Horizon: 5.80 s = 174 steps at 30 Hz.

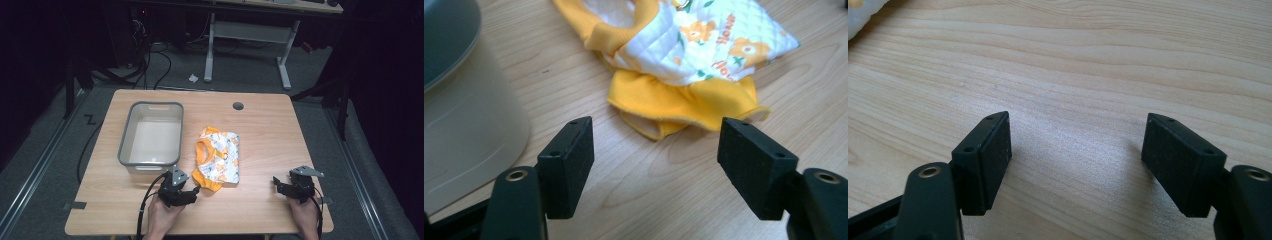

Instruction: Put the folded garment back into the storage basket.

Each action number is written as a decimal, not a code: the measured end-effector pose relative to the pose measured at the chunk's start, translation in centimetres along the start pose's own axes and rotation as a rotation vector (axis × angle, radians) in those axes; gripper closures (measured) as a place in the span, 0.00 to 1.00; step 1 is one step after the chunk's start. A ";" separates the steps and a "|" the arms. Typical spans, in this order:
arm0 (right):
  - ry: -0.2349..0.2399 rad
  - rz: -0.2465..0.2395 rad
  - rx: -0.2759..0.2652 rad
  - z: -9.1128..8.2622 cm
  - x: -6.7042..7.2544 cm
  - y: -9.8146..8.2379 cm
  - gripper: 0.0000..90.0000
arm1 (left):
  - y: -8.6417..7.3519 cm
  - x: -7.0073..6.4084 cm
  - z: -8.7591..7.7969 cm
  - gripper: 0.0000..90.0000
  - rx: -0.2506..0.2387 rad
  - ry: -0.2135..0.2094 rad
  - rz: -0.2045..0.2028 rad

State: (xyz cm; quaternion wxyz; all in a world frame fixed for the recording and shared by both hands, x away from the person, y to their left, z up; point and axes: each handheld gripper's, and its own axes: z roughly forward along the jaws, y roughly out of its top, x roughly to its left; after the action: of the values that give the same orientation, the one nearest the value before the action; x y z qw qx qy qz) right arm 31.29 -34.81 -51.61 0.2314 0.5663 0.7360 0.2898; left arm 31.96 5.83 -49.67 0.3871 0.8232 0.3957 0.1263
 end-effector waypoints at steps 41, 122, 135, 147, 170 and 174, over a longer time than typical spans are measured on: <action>0.000 -0.001 0.000 0.0 0.0 0.0 0.31 | 7.8 -0.9 4.9 0.22 0.091 0.033 -0.020; 0.002 -0.002 0.000 0.0 0.0 0.0 0.31 | 10.4 -0.7 2.0 0.81 -0.070 -0.081 0.043; 0.002 -0.002 0.000 0.0 0.0 0.0 0.31 | 11.5 -0.3 1.0 0.81 -0.077 -0.119 0.049; 0.002 -0.003 0.000 0.0 0.0 0.0 0.31 | 12.9 0.5 -0.4 0.82 -0.112 -0.136 0.052; 0.002 -0.003 0.000 0.0 0.0 0.0 0.31 | 13.5 2.8 -3.3 0.82 -0.160 -0.110 0.041; 0.002 -0.003 0.000 0.0 0.0 0.0 0.31 | 13.5 3.2 -3.6 0.82 -0.152 -0.099 0.047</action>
State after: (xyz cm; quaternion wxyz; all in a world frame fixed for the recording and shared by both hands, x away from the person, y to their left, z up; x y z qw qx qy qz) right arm 31.27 -34.81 -51.60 0.2308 0.5651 0.7371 0.2900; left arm 39.68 4.95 -37.57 0.4645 0.8057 0.3458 0.1245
